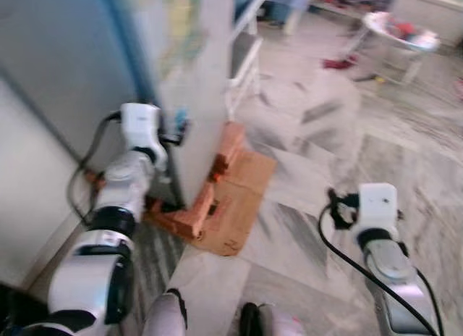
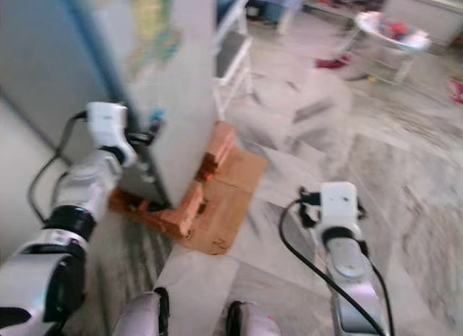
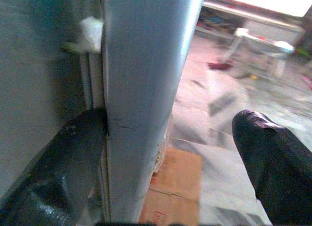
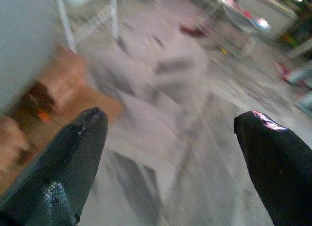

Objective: Restocking fridge

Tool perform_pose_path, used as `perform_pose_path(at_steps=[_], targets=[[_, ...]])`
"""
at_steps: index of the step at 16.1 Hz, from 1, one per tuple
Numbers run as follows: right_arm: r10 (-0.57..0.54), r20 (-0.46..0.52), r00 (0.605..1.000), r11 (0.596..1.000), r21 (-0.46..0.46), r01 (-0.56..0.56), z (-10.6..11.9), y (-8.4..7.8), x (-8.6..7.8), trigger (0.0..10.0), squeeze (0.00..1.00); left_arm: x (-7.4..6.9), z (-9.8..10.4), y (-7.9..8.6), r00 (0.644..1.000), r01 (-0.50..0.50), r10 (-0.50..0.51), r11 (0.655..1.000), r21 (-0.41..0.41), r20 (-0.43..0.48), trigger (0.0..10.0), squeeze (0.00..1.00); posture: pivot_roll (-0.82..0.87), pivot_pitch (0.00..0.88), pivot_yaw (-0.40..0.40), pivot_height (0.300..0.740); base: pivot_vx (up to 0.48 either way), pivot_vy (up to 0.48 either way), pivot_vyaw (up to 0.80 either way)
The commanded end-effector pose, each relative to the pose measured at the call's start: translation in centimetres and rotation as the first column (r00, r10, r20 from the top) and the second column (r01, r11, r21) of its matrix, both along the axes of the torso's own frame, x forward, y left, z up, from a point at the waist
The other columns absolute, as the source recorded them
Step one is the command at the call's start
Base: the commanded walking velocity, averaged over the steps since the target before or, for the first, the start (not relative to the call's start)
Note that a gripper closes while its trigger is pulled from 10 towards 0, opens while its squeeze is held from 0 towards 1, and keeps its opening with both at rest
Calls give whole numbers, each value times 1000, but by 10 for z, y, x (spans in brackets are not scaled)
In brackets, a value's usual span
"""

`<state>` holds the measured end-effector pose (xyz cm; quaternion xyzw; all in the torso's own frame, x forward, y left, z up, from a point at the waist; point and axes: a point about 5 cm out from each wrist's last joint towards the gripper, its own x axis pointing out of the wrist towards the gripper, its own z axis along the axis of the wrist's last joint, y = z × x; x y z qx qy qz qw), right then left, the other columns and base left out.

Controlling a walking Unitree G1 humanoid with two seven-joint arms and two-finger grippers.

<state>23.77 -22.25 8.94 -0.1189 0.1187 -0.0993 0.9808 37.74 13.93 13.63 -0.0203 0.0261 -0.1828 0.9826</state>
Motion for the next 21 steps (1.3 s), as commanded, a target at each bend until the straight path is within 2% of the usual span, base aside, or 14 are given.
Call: perform_pose_path(at_steps=[1,3,5,6,7,8,10,11,12,13,14,15,18,21], targets=[[-195,-128,972,981,-27,193,-21,-29,-21,10000,8,-7,18,-63,948,305,-310,949,76,76,10000,0,-8,159,-66,740,0,0,0],[-287,-194,938,957,-18,289,-31,-44,-37,10000,4,-20,21,-99,878,458,-467,883,105,100,10000,0,-8,149,-63,740,0,0,0],[-286,-208,935,957,-17,289,-32,-44,-43,10000,8,-36,23,-126,801,580,-587,809,93,117,10000,0,-5,141,-60,740,0,0,0],[-263,-211,941,964,-13,267,-32,-41,-45,10000,8,-53,26,-148,725,670,-672,739,71,150,10000,0,0,137,-58,740,0,0,0],[-251,-219,943,967,-6,255,-34,-37,-46,10000,8,-64,28,-160,685,714,-709,699,36,167,10000,0,1,132,-57,740,0,0,0],[-251,-224,942,966,-3,257,-36,-34,-46,10000,4,-67,27,-162,682,719,-712,694,23,164,10000,0,3,129,-54,740,0,0,0],[-232,-204,951,970,31,243,-35,-24,-33,10000,12,-57,14,-137,782,604,-605,795,62,149,10000,0,20,120,-51,740,0,0,0],[-207,-182,961,976,32,216,-32,-20,-26,10000,12,-46,12,-111,858,479,-488,873,90,159,10000,0,27,119,-52,740,0,0,0],[-195,-167,967,978,37,204,-31,-19,-21,10000,12,-37,9,-84,919,348,-360,932,102,161,10000,0,44,116,-56,740,0,0,0],[-185,-148,971,978,67,197,-29,-17,-14,10000,8,-32,6,-47,958,222,-238,969,109,160,10000,0,58,114,-58,740,0,0,0],[-167,-130,977,982,67,177,-26,-14,-7,10000,0,-38,3,-15,977,132,-146,987,93,155,10000,0,68,111,-60,740,0,0,0],[-158,-123,980,982,81,169,-25,-11,-2,10000,0,-44,-4,-1,984,99,-114,988,116,135,10000,0,78,109,-66,740,247,-266,-525],[-137,-95,986,986,87,145,-22,-6,9,10000,0,-51,-7,-3,987,58,-73,992,108,142,10000,0,81,99,-78,740,295,-375,-175],[-134,-81,988,985,97,141,-21,-4,17,10000,0,-59,-10,-9,987,86,-101,989,116,127,10000,0,83,98,-73,740,95,-127,-498]])
